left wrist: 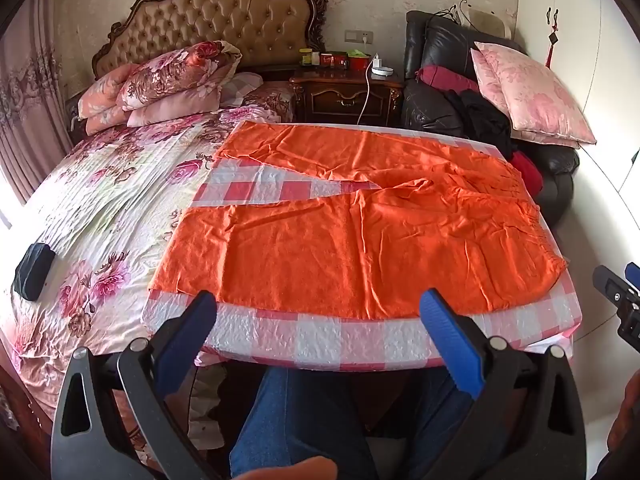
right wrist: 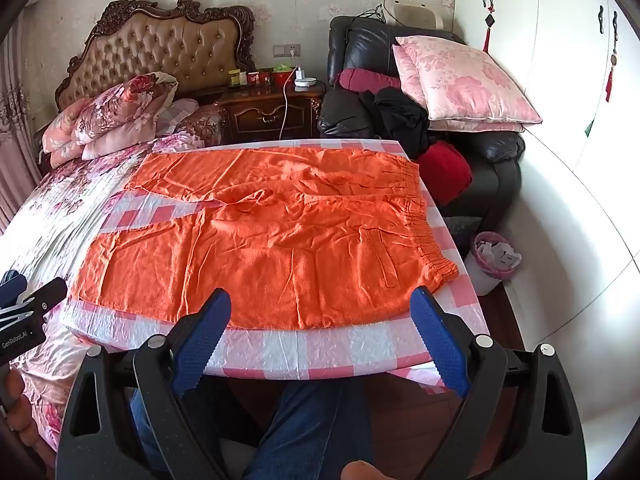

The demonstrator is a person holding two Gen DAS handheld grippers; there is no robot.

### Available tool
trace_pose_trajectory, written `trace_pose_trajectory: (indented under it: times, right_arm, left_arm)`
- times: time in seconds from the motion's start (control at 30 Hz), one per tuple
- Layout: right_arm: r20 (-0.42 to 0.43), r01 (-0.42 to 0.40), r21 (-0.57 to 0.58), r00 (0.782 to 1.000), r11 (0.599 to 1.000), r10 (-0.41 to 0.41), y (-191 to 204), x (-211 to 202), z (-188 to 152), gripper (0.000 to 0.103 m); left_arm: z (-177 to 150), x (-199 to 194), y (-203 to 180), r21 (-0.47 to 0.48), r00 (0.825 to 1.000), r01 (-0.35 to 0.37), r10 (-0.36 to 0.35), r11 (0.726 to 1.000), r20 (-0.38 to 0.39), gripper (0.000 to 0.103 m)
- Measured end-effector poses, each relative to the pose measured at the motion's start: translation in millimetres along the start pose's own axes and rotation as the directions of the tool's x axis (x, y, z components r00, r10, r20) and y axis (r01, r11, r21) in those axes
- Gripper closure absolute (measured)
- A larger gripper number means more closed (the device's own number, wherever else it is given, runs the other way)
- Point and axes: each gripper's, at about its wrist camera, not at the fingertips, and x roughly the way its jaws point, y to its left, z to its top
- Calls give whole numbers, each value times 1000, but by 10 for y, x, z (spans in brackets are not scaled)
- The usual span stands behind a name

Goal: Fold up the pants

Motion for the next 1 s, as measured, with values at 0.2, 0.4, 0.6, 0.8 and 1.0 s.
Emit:
trace_pose_trajectory:
  times: [0.2, 0.4, 0.6, 0.8, 1.0]
  right_arm:
    - [-1, 3, -2, 1000, 1000, -3, 3, 0, 0, 15]
    - [1, 6, -5, 1000, 1000, -6, 4, -8, -8, 15]
    - [2, 7, -5, 1000, 1000, -7, 1, -4, -22, 15]
    - [2, 6, -5, 1000, 1000, -6, -3, -6, -24, 15]
    - [2, 4, -5, 1000, 1000, -4, -3, 0, -30, 15]
  left_arm:
    - [-14, 0, -32, 9, 1000, 5, -5, 1000, 0, 2]
    - [-11, -17, -57, -1, 1000, 14, -14, 1000, -3, 2]
    - [-27, -17, -77, -1, 1000, 14, -14, 1000, -9, 2]
    - [-16, 11, 11, -5, 1000, 24, -24, 1000, -9, 1]
    - [-24, 18, 4, -3, 1000, 29, -29, 1000, -12, 2]
